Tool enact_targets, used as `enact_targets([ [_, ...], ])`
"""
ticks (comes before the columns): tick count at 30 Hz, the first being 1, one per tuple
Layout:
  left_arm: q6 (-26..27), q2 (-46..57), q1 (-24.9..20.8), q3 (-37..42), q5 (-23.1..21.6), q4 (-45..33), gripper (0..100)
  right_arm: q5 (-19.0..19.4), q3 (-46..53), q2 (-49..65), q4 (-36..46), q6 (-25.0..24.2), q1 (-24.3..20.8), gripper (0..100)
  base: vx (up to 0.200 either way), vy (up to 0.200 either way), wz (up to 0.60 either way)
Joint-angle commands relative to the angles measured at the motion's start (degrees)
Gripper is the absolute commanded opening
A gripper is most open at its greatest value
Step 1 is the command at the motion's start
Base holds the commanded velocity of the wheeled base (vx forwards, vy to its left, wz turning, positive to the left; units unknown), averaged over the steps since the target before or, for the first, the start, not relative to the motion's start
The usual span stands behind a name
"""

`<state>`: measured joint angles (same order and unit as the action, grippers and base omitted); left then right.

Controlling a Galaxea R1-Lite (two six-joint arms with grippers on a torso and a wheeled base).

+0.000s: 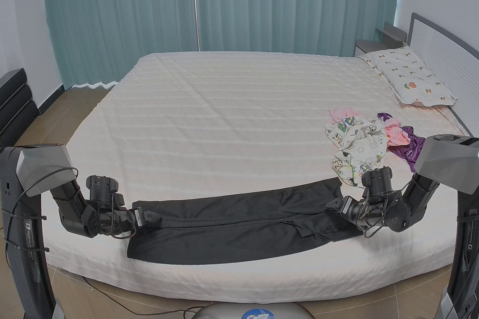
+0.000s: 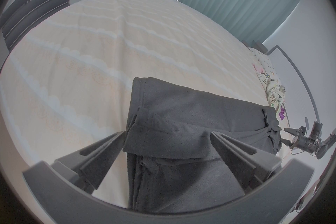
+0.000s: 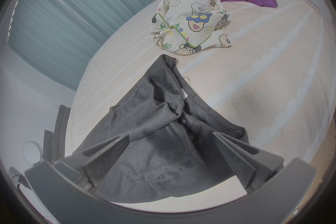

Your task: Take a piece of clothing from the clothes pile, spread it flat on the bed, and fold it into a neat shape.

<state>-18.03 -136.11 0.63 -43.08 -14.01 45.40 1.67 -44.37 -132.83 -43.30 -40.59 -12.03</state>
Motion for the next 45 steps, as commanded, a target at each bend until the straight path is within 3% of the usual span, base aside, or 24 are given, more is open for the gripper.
enact_targets([
  [1,0.10,-1.35,-0.37,0.89,0.30,1.45,0,0.09,-0.01,-0.15,-0.03,-0.01,-0.01,100,0.000,0.000,0.00],
  [16,-0.43,2.07,-0.11,4.50,0.82,2.33,0,0.09,0.43,0.47,-0.12,-0.19,0.17,100,0.000,0.000,0.00],
  [45,0.54,7.35,8.68,3.53,0.03,0.04,0,0.09,0.60,0.55,-0.12,-0.19,0.25,100,0.000,0.000,0.00],
])
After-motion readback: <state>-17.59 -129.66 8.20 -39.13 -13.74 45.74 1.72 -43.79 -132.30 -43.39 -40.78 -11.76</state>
